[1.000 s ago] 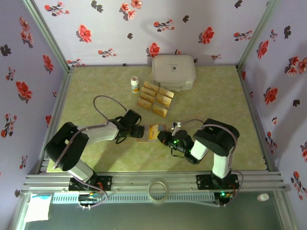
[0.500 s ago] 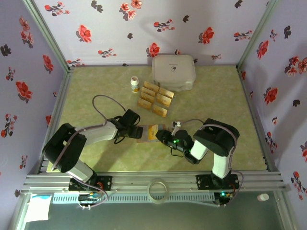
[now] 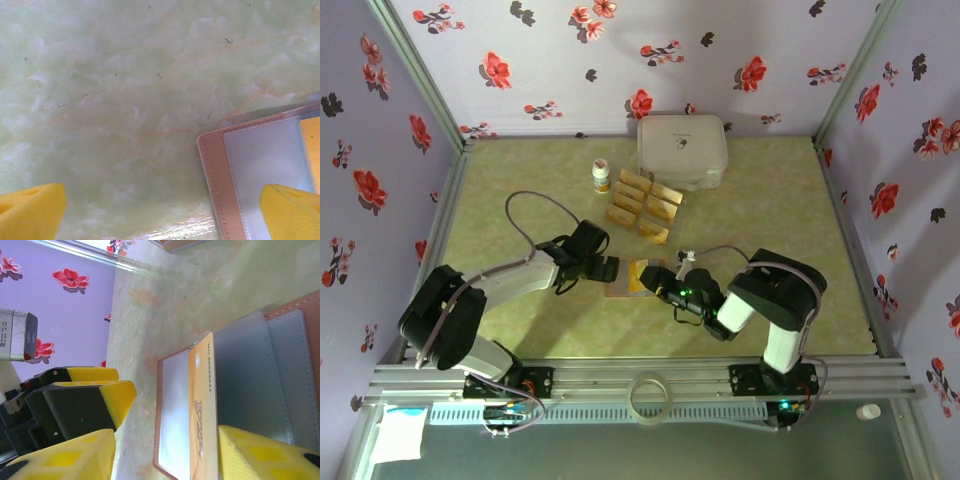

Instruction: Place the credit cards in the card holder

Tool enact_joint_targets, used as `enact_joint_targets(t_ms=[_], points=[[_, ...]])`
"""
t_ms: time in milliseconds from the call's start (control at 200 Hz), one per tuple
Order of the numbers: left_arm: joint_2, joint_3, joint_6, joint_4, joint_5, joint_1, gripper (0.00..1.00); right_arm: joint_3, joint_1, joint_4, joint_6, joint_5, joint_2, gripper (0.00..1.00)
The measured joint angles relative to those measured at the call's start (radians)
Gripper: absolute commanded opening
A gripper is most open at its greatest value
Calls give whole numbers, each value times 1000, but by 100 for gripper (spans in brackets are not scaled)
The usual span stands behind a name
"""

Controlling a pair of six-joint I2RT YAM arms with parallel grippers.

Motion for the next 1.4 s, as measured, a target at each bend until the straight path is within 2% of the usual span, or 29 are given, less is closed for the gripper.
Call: enact_joint_targets(t_ms=[220, 445, 1040, 1400], points=[[0, -47, -3, 2, 4, 0, 100, 24, 0, -175, -28, 2, -94, 65], [2, -74, -16, 13, 11, 0, 100, 58, 2, -341, -61, 8, -162, 67], [31, -87, -20, 62, 19, 0, 100, 180, 31, -665, -151, 23, -216, 69], [42, -90, -20, 71, 17, 0, 100, 238, 34, -924, -236, 71, -281, 71]])
